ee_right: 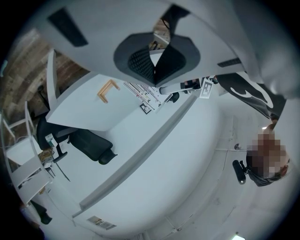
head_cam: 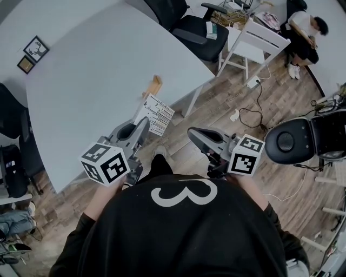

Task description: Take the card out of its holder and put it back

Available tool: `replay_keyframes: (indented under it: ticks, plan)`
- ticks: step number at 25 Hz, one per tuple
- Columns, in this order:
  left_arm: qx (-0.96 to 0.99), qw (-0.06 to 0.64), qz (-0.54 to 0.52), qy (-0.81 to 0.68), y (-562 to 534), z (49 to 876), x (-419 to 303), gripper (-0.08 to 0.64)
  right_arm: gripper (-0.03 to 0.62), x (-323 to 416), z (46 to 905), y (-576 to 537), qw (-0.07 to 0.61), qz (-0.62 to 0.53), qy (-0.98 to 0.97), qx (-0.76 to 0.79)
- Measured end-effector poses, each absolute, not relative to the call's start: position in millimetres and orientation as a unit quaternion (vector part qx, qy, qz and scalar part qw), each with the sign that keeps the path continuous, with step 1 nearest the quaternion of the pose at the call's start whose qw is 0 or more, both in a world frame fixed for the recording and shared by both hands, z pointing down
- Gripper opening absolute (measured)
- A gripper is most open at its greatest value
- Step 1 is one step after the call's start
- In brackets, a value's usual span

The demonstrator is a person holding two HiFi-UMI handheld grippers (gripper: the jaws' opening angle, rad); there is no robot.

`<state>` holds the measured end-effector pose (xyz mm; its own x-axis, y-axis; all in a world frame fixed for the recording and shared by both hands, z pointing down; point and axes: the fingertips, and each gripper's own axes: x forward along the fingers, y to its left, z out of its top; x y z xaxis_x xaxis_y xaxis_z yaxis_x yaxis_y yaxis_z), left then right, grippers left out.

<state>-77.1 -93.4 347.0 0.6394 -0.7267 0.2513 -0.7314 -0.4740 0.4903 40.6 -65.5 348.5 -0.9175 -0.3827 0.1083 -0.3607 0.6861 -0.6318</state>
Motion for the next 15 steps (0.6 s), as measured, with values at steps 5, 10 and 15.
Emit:
replay_keyframes:
  ticks: [5, 10, 15]
  plan:
    - [0.854, 0.276, 0.013, -0.441, -108, 346, -84, 0.025, 0.009, 38, 350, -76, 0.018, -0.344, 0.917, -0.201]
    - [0.851, 0.272, 0.015, -0.449, -138, 344, -93, 0.025, 0.009, 34, 353, -101, 0.019, -0.351, 0.913, -0.204]
    - [0.854, 0.258, 0.023, -0.451, -160, 338, -99, 0.025, 0.009, 34, 351, -113, 0.022, -0.352, 0.911, -0.213]
